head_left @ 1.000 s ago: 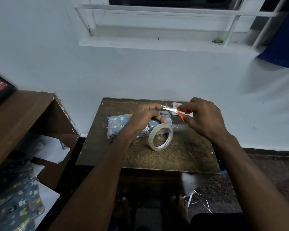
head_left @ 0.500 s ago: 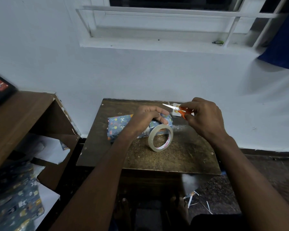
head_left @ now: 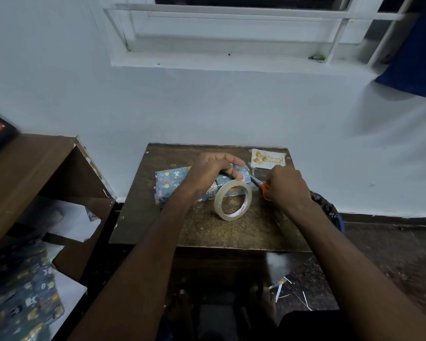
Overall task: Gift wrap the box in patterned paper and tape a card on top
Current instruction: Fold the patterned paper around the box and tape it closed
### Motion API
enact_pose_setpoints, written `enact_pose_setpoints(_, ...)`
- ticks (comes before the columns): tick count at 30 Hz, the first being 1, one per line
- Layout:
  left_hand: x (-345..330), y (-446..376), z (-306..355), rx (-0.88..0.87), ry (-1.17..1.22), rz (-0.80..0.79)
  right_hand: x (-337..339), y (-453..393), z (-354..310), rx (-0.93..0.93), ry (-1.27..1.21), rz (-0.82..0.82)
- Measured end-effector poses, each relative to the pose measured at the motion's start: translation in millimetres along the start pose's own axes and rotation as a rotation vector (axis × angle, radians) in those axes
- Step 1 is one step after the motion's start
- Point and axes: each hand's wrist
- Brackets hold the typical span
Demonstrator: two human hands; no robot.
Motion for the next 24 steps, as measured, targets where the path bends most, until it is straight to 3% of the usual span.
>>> enact_pose_setpoints(8, 0, 2, 2, 0.002, -0.003, -0.002, -3, -8, 4, -0.034, -0.145, -0.022)
enact_pose_setpoints(13, 1, 0, 1, -0.001, -0.003, -0.002, -11, -19, 8, 0.000, -0.325, 0.131)
enact_pose_setpoints(24, 2, -2, -1, -0.008, 0.000, -0.016, -28, -37, 10, 0.046, -0.257, 0.192)
Point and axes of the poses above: each hand's wrist, its own y-axis away from the middle knuckle, its own x-axis out of the back of the hand, z = x × y, and after that the axes turned 7 degrees about -y, right-handed
